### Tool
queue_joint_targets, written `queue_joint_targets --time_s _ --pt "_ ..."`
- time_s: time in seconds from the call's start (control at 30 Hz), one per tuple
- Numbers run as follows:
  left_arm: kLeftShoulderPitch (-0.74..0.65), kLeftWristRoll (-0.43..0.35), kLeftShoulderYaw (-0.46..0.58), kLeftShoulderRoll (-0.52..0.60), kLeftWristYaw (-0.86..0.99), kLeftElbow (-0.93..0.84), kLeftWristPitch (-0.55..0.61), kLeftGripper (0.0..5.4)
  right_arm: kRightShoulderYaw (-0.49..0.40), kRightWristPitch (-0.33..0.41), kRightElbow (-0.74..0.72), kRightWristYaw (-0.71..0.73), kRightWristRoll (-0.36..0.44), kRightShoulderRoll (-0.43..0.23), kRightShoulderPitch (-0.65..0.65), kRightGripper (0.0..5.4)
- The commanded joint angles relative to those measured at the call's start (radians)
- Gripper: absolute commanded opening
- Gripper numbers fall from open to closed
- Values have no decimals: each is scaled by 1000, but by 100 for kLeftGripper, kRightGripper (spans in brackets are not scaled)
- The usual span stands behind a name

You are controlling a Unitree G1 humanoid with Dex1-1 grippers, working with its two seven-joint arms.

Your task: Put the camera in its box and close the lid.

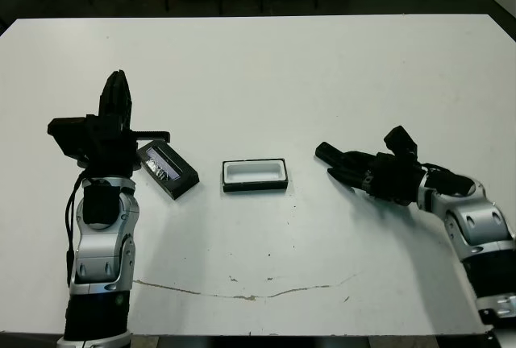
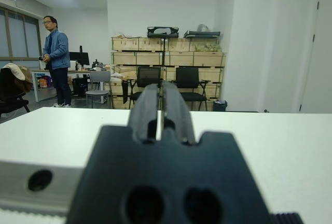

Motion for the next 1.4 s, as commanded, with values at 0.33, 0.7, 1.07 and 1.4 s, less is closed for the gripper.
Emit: queue_joint_targets --time_s 0.33,0.7,1.07,1.4 --pt "-7 1 5 10 5 12 15 0 -25 117 -79 -23 -15 -40 -18 93" --pt "-3 1 -7 8 -5 9 10 0 -56 -24 -26 45 31 4 -216 93" --pt "5 3 -9 4 -2 10 3 0 162 -67 107 214 -86 106 -444 91" --pt "7 3 -4 4 0 17 -6 0 304 -59 124 290 -173 186 -500 91"
